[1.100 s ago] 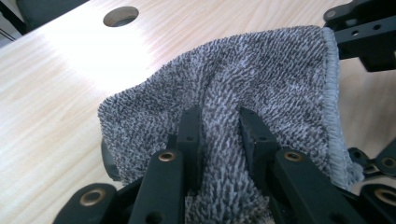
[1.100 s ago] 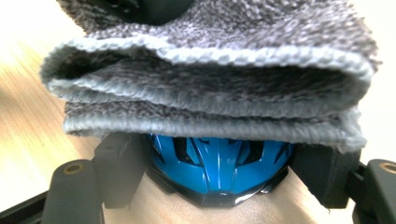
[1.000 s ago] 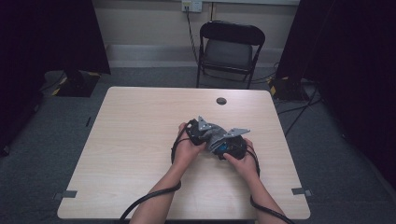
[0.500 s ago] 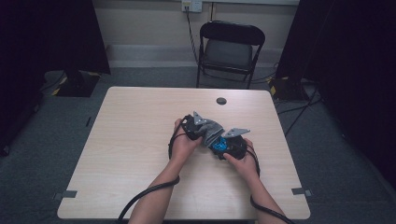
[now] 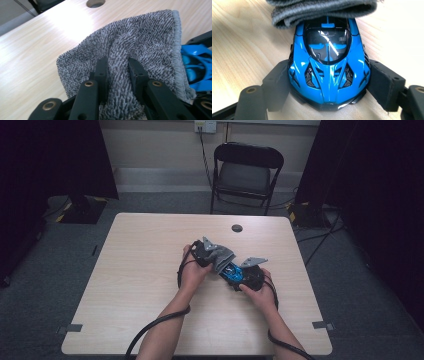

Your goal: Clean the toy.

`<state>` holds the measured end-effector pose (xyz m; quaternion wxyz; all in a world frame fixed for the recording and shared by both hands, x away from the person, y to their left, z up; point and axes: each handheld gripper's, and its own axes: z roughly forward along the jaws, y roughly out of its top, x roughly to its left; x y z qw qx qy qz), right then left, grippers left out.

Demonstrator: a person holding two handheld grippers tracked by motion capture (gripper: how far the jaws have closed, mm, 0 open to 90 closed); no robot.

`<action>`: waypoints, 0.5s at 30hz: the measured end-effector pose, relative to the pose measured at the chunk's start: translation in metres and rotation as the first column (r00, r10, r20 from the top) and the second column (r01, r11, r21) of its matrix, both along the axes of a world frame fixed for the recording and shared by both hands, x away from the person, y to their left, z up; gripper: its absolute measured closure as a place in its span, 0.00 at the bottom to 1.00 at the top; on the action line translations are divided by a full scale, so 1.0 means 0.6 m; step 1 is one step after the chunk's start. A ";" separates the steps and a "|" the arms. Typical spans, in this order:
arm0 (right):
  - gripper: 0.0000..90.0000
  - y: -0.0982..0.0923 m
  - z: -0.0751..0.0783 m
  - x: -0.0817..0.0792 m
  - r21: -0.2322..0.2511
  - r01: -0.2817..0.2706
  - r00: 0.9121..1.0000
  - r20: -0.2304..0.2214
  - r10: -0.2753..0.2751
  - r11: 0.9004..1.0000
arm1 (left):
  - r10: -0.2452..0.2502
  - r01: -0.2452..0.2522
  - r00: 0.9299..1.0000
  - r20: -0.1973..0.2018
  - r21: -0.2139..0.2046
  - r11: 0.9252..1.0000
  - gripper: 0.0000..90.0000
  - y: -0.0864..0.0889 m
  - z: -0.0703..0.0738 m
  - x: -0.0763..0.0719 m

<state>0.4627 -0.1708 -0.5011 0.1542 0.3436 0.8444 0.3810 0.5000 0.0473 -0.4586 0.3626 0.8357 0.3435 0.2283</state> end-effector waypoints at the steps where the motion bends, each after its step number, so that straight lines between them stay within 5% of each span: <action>1: 0.28 0.000 0.000 0.000 0.000 0.000 1.000 0.000 0.000 1.000 | 0.002 -0.002 1.000 -0.006 -0.007 1.000 0.81 0.002 0.000 0.002; 15: 0.28 0.000 0.000 0.000 0.000 0.000 1.000 0.000 0.000 1.000 | 0.039 -0.039 0.999 -0.015 -0.031 0.999 0.81 0.022 -0.001 0.009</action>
